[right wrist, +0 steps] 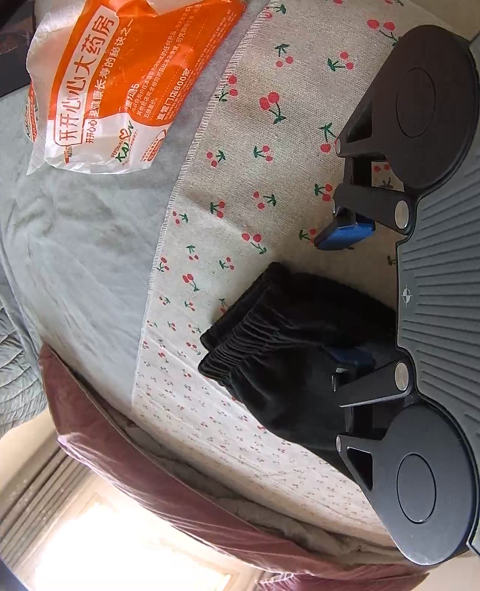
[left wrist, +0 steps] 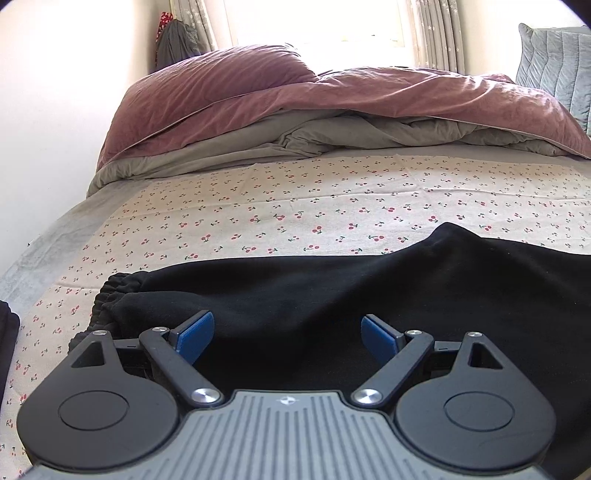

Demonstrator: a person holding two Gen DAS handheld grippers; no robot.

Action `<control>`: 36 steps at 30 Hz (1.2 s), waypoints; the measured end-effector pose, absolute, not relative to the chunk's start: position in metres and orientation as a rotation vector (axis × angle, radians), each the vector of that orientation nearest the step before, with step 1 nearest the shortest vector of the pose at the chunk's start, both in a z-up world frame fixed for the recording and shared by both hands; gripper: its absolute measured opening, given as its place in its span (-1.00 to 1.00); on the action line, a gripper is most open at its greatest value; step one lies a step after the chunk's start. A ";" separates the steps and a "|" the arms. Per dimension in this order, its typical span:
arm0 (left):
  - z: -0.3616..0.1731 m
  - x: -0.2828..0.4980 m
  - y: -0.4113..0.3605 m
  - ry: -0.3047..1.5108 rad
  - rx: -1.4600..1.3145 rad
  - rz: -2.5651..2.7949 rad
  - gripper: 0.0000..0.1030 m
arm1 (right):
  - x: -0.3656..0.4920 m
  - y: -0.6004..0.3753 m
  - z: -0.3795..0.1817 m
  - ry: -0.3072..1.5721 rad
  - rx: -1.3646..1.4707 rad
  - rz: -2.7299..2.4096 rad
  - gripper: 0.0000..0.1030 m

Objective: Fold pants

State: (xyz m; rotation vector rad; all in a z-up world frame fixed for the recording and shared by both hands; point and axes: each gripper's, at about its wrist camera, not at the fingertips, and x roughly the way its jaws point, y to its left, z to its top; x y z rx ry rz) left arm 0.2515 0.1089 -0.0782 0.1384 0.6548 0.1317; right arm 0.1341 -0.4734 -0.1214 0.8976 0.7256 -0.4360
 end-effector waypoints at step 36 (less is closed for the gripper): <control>-0.100 0.268 0.083 0.817 0.059 -0.001 0.60 | 0.145 -0.436 -0.080 0.566 0.678 -0.598 -0.56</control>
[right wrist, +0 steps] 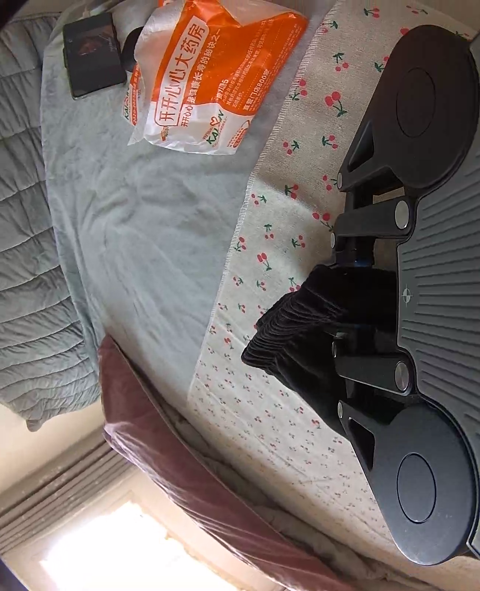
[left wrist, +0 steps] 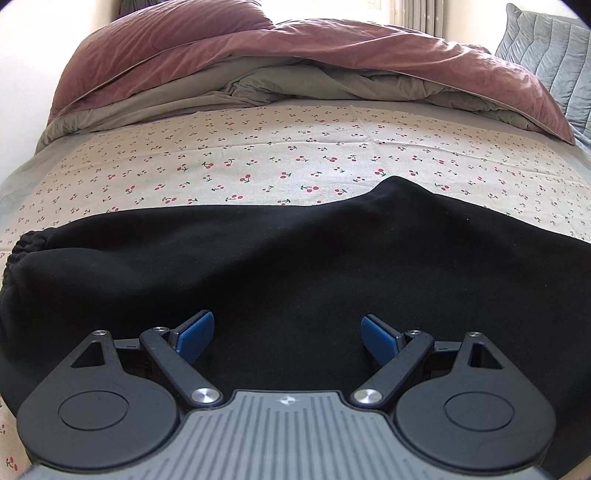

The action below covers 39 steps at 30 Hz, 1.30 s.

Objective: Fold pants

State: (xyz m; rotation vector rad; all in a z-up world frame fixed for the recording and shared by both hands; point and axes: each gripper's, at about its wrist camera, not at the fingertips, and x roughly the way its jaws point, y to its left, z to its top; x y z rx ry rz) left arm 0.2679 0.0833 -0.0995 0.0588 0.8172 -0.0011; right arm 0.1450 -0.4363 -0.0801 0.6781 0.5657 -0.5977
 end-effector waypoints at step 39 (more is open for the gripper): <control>-0.111 0.280 0.074 1.038 -0.614 -0.450 0.74 | 0.178 -0.050 -0.114 0.661 -0.323 0.373 -0.37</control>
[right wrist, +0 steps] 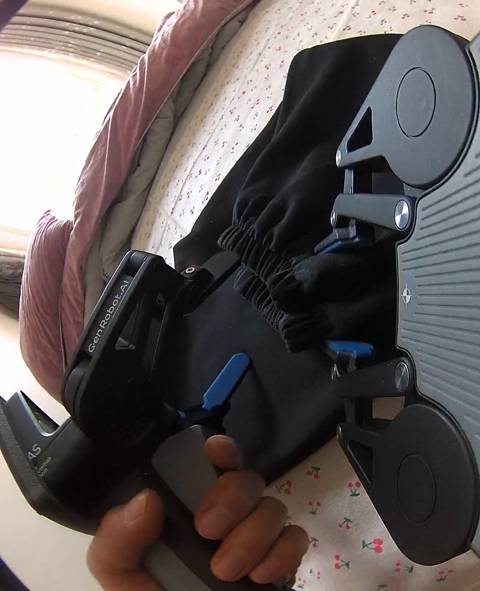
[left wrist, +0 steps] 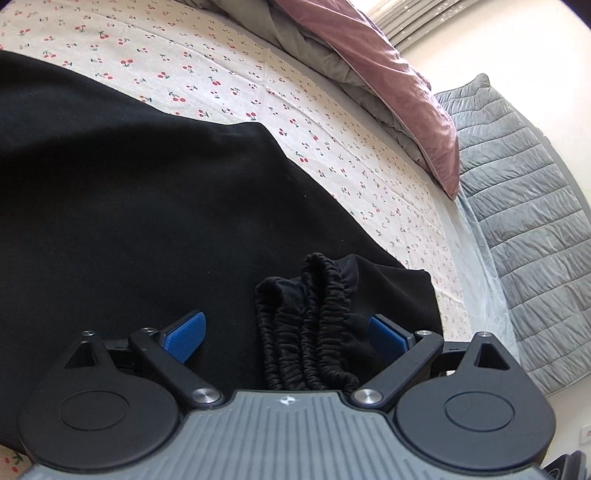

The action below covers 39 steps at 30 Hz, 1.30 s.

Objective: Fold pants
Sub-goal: 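Grasp the cuff with the left gripper while the right gripper holds the leg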

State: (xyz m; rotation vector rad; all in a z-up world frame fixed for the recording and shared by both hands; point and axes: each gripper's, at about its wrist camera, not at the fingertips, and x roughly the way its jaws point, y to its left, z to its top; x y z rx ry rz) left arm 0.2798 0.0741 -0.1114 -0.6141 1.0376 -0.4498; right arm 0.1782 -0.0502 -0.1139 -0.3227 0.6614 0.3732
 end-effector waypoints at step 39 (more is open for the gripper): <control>-0.115 0.308 0.034 0.912 -0.300 -0.509 -0.69 | 0.190 -0.062 -0.118 0.718 -0.209 0.267 -0.22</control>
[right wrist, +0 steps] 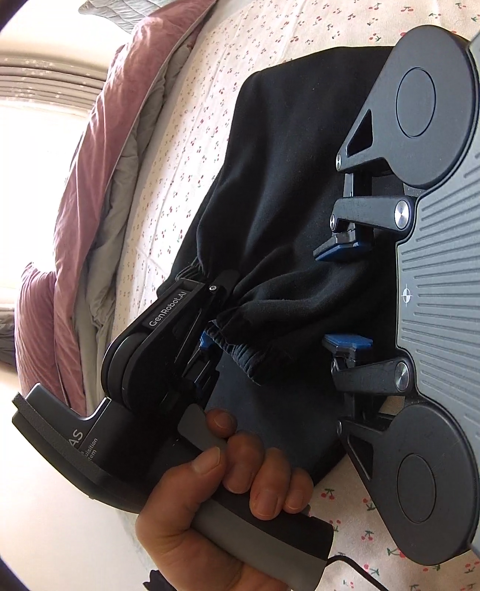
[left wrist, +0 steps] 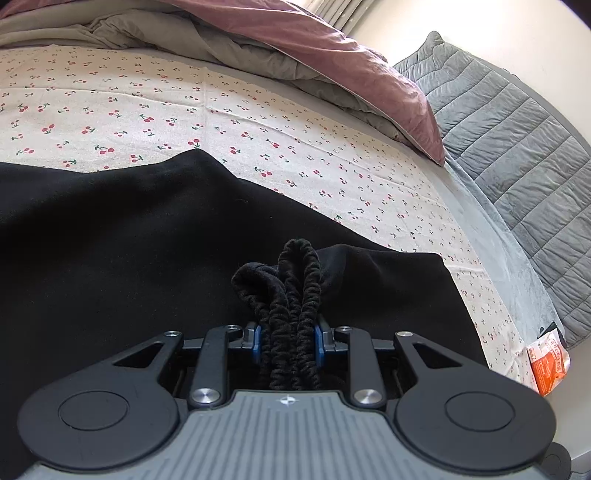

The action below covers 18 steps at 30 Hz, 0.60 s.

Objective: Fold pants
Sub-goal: 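Grasp the cuff with the left gripper while the right gripper holds the leg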

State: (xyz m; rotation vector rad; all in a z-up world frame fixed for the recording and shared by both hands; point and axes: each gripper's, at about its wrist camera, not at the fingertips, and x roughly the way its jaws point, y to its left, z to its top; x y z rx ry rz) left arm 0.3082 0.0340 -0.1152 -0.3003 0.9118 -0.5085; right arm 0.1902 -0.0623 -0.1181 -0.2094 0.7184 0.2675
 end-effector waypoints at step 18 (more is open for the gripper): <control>-0.115 0.304 0.026 0.889 -0.193 -0.477 -0.57 | 0.197 -0.157 -0.082 0.821 0.216 0.257 0.17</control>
